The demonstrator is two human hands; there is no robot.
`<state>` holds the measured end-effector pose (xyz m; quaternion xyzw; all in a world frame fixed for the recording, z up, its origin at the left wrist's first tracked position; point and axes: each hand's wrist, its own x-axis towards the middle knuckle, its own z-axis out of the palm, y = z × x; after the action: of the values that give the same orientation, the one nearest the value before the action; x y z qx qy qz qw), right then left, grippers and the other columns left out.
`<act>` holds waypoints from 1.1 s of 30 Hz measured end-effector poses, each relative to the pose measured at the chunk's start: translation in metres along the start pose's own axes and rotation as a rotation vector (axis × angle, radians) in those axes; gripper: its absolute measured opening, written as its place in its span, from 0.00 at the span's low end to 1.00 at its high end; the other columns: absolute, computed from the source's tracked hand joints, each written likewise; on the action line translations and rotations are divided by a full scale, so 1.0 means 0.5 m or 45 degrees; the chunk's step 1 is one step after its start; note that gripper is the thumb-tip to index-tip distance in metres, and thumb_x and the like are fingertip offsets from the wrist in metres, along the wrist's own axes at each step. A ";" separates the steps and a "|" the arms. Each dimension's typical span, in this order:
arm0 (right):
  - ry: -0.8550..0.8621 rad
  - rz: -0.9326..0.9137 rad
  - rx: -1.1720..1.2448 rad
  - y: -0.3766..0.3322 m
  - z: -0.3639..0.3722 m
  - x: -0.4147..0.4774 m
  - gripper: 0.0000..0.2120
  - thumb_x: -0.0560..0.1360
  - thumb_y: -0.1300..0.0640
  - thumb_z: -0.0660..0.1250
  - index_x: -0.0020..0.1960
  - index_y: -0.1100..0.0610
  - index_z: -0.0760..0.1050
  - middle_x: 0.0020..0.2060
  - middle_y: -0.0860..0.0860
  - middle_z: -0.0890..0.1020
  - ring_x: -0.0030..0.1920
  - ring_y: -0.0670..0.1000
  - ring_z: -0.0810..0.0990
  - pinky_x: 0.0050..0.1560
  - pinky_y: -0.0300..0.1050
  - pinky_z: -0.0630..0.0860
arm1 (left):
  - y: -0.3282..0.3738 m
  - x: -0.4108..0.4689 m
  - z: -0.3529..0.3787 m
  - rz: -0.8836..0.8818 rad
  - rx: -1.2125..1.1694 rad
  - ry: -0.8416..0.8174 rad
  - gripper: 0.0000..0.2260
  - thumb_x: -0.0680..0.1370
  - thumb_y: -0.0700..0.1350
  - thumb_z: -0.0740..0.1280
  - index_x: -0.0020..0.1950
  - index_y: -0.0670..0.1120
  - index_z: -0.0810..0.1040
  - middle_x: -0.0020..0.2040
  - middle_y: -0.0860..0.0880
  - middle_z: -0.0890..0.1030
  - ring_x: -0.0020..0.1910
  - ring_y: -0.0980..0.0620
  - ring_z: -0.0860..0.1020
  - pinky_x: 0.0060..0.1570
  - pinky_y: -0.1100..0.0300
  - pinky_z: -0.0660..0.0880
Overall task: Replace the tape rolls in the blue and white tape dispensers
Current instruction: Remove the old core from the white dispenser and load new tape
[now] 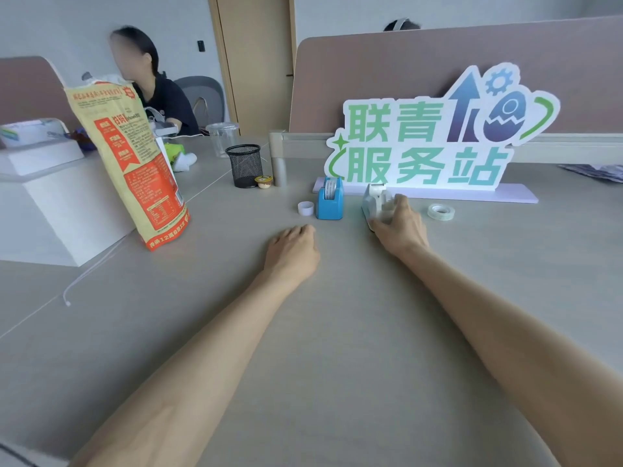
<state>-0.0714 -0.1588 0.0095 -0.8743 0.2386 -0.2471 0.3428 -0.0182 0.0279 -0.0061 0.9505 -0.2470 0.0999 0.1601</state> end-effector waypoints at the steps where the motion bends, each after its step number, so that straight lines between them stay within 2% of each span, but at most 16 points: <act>1: -0.010 -0.017 -0.014 -0.002 -0.009 -0.014 0.20 0.76 0.44 0.63 0.59 0.58 0.66 0.57 0.56 0.80 0.56 0.61 0.77 0.48 0.47 0.70 | 0.004 -0.012 -0.003 0.053 -0.019 0.003 0.15 0.80 0.40 0.53 0.65 0.45 0.71 0.66 0.45 0.75 0.67 0.45 0.71 0.63 0.54 0.65; 5: -0.152 -0.076 -0.072 0.003 -0.053 -0.080 0.24 0.76 0.43 0.63 0.65 0.56 0.64 0.61 0.56 0.77 0.60 0.61 0.76 0.53 0.48 0.69 | 0.010 -0.055 -0.008 0.253 -0.158 0.019 0.15 0.80 0.40 0.56 0.66 0.47 0.72 0.64 0.49 0.77 0.64 0.46 0.73 0.60 0.53 0.71; 7: -0.235 -0.118 -0.092 0.012 -0.077 -0.119 0.27 0.75 0.46 0.65 0.69 0.53 0.61 0.60 0.55 0.77 0.59 0.59 0.77 0.54 0.48 0.70 | 0.018 -0.063 -0.013 0.242 -0.241 0.009 0.17 0.79 0.41 0.57 0.69 0.48 0.68 0.66 0.50 0.76 0.64 0.46 0.73 0.60 0.50 0.72; 9: -0.318 -0.162 -0.043 0.024 -0.105 -0.159 0.26 0.75 0.49 0.66 0.69 0.50 0.60 0.54 0.52 0.78 0.53 0.55 0.78 0.50 0.45 0.70 | 0.031 -0.064 -0.021 0.148 -0.405 -0.023 0.18 0.80 0.42 0.56 0.71 0.49 0.65 0.68 0.51 0.75 0.65 0.47 0.72 0.60 0.50 0.72; 11: -0.405 -0.218 0.005 0.036 -0.132 -0.190 0.26 0.76 0.52 0.67 0.69 0.48 0.60 0.51 0.49 0.77 0.48 0.52 0.77 0.47 0.43 0.71 | 0.044 -0.063 -0.028 0.065 -0.637 -0.063 0.17 0.82 0.43 0.53 0.71 0.50 0.65 0.68 0.53 0.75 0.64 0.49 0.73 0.58 0.55 0.71; 13: -0.502 -0.253 0.091 0.045 -0.151 -0.201 0.29 0.76 0.55 0.68 0.72 0.48 0.57 0.55 0.47 0.77 0.52 0.51 0.77 0.52 0.42 0.72 | 0.057 -0.064 -0.030 0.021 -0.870 -0.103 0.17 0.83 0.42 0.51 0.69 0.51 0.69 0.66 0.54 0.76 0.62 0.52 0.73 0.53 0.61 0.67; 15: -0.598 -0.242 0.204 0.051 -0.160 -0.196 0.33 0.76 0.58 0.68 0.74 0.47 0.54 0.59 0.47 0.77 0.55 0.54 0.77 0.56 0.43 0.73 | 0.064 -0.066 -0.029 0.021 -1.062 -0.120 0.17 0.83 0.42 0.52 0.66 0.53 0.73 0.64 0.54 0.77 0.63 0.56 0.73 0.54 0.64 0.66; 18: -0.655 -0.214 0.283 0.058 -0.159 -0.190 0.36 0.76 0.60 0.67 0.75 0.43 0.50 0.61 0.48 0.76 0.60 0.54 0.77 0.62 0.48 0.74 | 0.063 -0.065 -0.035 0.043 -1.198 -0.174 0.17 0.82 0.40 0.53 0.61 0.54 0.78 0.60 0.57 0.80 0.60 0.59 0.75 0.51 0.74 0.69; 20: -0.634 -0.237 0.241 0.062 -0.154 -0.193 0.37 0.77 0.57 0.67 0.75 0.38 0.48 0.63 0.51 0.76 0.61 0.54 0.77 0.65 0.52 0.72 | 0.058 -0.063 -0.047 0.043 -1.208 -0.236 0.17 0.81 0.38 0.55 0.62 0.52 0.78 0.57 0.56 0.81 0.53 0.62 0.77 0.45 0.80 0.69; 21: -0.600 -0.262 0.214 0.062 -0.152 -0.195 0.37 0.77 0.56 0.66 0.76 0.38 0.48 0.64 0.49 0.75 0.61 0.53 0.77 0.65 0.50 0.72 | 0.055 -0.062 -0.055 0.045 -1.197 -0.257 0.17 0.81 0.38 0.56 0.63 0.51 0.78 0.56 0.56 0.81 0.49 0.64 0.78 0.42 0.81 0.69; 23: -0.470 -0.345 0.182 0.057 -0.149 -0.199 0.34 0.77 0.55 0.67 0.76 0.42 0.52 0.68 0.42 0.72 0.63 0.47 0.75 0.64 0.41 0.70 | 0.051 -0.064 -0.066 0.051 -1.174 -0.285 0.15 0.81 0.39 0.58 0.63 0.51 0.78 0.57 0.55 0.82 0.46 0.65 0.78 0.43 0.80 0.69; 27: -0.239 -0.451 0.186 0.047 -0.152 -0.202 0.22 0.77 0.53 0.67 0.69 0.47 0.68 0.63 0.40 0.76 0.58 0.33 0.74 0.58 0.24 0.68 | 0.047 -0.068 -0.074 0.029 -1.120 -0.300 0.11 0.80 0.44 0.62 0.59 0.52 0.79 0.54 0.46 0.82 0.53 0.55 0.78 0.54 0.65 0.69; 29: -0.207 -0.482 0.205 0.049 -0.153 -0.202 0.16 0.78 0.50 0.65 0.65 0.46 0.74 0.61 0.37 0.78 0.59 0.31 0.73 0.59 0.26 0.69 | 0.047 -0.068 -0.078 0.044 -1.130 -0.348 0.10 0.80 0.48 0.62 0.58 0.51 0.79 0.56 0.48 0.82 0.53 0.58 0.77 0.56 0.63 0.68; 31: -0.218 -0.503 0.236 0.051 -0.154 -0.198 0.13 0.78 0.50 0.65 0.62 0.45 0.78 0.60 0.36 0.78 0.62 0.35 0.74 0.61 0.33 0.71 | 0.050 -0.070 -0.078 0.081 -1.155 -0.382 0.12 0.79 0.54 0.63 0.58 0.50 0.78 0.59 0.53 0.80 0.57 0.61 0.75 0.60 0.65 0.67; 33: -0.251 -0.485 0.298 0.051 -0.155 -0.193 0.12 0.77 0.51 0.66 0.60 0.46 0.80 0.60 0.37 0.80 0.62 0.37 0.75 0.59 0.37 0.73 | 0.054 -0.072 -0.065 0.127 -1.133 -0.331 0.18 0.72 0.60 0.68 0.57 0.52 0.76 0.62 0.57 0.76 0.62 0.62 0.72 0.63 0.64 0.66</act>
<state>-0.1978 -0.1560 0.0151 -0.8778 0.0046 -0.2467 0.4106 -0.0663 0.0329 0.0211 0.7811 -0.3292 -0.1280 0.5149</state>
